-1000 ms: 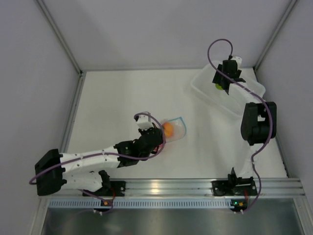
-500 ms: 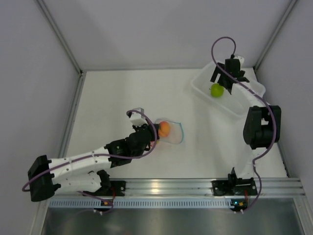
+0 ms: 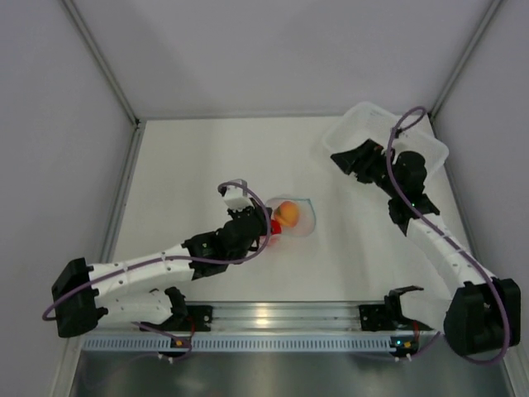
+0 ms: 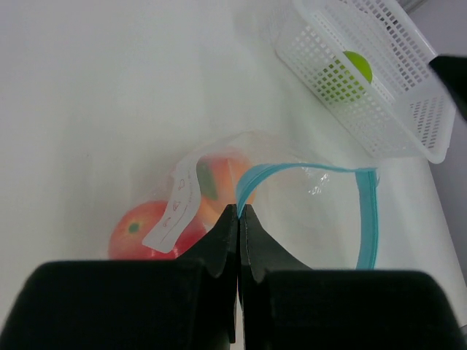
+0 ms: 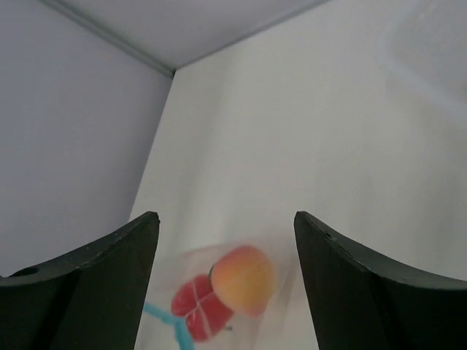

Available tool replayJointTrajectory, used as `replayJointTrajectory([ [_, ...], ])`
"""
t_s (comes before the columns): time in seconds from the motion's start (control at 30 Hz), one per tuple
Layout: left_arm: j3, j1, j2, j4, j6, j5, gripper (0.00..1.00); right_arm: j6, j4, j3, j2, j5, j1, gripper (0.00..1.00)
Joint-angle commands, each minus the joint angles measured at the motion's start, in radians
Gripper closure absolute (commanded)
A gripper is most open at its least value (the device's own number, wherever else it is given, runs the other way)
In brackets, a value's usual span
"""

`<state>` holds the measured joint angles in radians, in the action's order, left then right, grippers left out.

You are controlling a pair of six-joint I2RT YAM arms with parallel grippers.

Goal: Open the zip-top bag and remove the fake food

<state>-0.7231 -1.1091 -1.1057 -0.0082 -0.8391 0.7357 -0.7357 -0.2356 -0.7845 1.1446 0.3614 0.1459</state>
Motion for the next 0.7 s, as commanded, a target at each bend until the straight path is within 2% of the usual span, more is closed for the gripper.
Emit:
replayJointTrajectory([
  [0.0,-0.065,0.005,-0.003,0.028,-0.002,0.011,1.00,-0.001,0.067,0.103,-0.155,-0.038,0.136,0.25],
  [0.1,-0.078,0.005,-0.023,0.028,-0.027,0.001,1.00,-0.019,0.067,0.211,-0.284,-0.148,0.286,0.34],
  [0.13,-0.081,0.005,-0.032,0.030,-0.038,-0.008,1.00,-0.021,0.068,0.235,-0.310,-0.233,0.316,0.38],
  [0.17,-0.084,0.005,-0.040,0.030,-0.051,-0.018,1.00,-0.022,0.077,0.261,-0.348,-0.272,0.346,0.49],
  [0.23,-0.098,0.005,-0.069,0.030,-0.095,-0.045,1.00,-0.024,0.097,0.281,-0.376,-0.350,0.411,0.52],
  [0.27,-0.102,0.003,-0.081,0.031,-0.109,-0.050,1.00,-0.027,0.107,0.289,-0.391,-0.355,0.428,0.57],
  [0.43,-0.127,0.005,-0.170,0.030,-0.205,-0.055,1.00,-0.007,0.133,0.294,-0.372,-0.444,0.535,0.61],
  [0.67,-0.165,0.003,-0.266,0.031,-0.278,-0.110,1.00,0.054,0.219,0.251,-0.228,-0.521,0.626,0.62],
])
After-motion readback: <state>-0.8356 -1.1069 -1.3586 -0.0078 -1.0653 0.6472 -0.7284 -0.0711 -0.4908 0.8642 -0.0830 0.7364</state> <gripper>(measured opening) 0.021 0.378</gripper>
